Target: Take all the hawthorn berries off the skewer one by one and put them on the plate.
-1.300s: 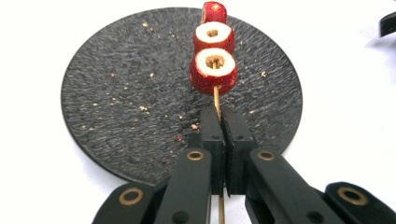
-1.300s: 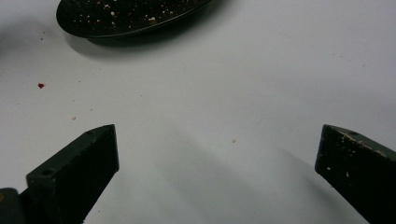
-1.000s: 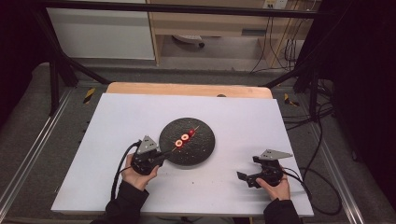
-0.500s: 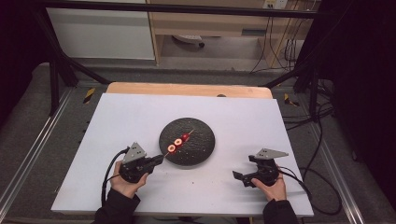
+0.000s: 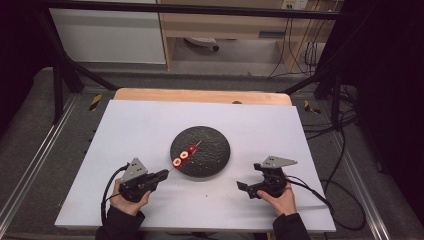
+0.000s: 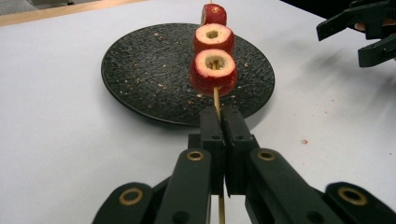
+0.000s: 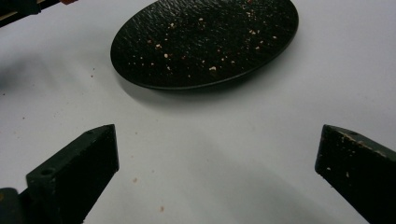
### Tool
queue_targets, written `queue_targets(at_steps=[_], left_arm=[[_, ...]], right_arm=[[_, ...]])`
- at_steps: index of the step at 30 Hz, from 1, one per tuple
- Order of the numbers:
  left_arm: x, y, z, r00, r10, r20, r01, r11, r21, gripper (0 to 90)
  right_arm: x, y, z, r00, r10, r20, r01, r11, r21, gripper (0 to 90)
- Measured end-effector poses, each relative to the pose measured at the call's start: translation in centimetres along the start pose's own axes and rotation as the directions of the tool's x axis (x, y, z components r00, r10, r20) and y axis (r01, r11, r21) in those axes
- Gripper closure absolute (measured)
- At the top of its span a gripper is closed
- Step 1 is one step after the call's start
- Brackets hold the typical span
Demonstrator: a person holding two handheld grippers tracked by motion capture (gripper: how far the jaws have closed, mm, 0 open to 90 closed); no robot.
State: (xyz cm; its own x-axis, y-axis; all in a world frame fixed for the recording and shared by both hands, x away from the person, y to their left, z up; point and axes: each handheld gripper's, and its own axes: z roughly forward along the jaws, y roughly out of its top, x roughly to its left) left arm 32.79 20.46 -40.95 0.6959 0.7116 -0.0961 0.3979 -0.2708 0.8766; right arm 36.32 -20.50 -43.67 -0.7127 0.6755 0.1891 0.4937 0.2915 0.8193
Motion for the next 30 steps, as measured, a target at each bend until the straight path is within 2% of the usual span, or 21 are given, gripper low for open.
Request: queue_targets(at_steps=[8, 12, 18, 23, 27, 29, 30], left_arm=[[-0.1, -0.3, -0.2, 1.0000, 0.003, -0.002, -0.003, 0.9998, -0.020, 88.3], [-0.3, -0.4, 0.0, 1.0000, 0.005, 0.002, -0.005, 0.9998, -0.018, 88.3], [-0.7, -0.4, 0.0, 0.9998, 0.019, 0.006, -0.019, 0.9996, -0.023, 88.3], [-1.0, -0.5, -0.1, 0.9995, 0.027, 0.014, -0.027, 0.9992, -0.030, 88.3], [-1.3, -0.4, 0.0, 0.9991, 0.037, 0.020, -0.036, 0.9987, -0.036, 88.2], [-1.5, -0.4, 0.0, 0.9989, 0.040, 0.025, -0.039, 0.9986, -0.036, 88.3], [-1.6, -0.4, 0.0, 0.9987, 0.043, 0.025, -0.042, 0.9983, -0.039, 88.3]], right_arm=[[1.6, 2.1, 1.9, 0.9998, 0.001, -0.020, -0.001, 1.000, -0.018, 0.6], [2.5, 3.7, 3.1, 0.9995, 0.006, -0.031, -0.007, 0.999, -0.041, 0.6], [3.5, 5.0, 4.1, 0.9985, -0.002, -0.055, -0.001, 0.998, -0.057, 0.7], [4.2, 6.2, 5.0, 0.9981, 0.009, -0.061, -0.013, 0.997, -0.070, 1.7], [4.6, 7.0, 5.5, 0.9960, 0.035, -0.083, -0.042, 0.995, -0.085, 3.4], [4.6, 7.4, 5.8, 0.9912, 0.071, -0.111, -0.082, 0.993, -0.090, 6.4], [4.6, 7.4, 5.8, 0.9912, 0.071, -0.111, -0.082, 0.993, -0.090, 6.4]])
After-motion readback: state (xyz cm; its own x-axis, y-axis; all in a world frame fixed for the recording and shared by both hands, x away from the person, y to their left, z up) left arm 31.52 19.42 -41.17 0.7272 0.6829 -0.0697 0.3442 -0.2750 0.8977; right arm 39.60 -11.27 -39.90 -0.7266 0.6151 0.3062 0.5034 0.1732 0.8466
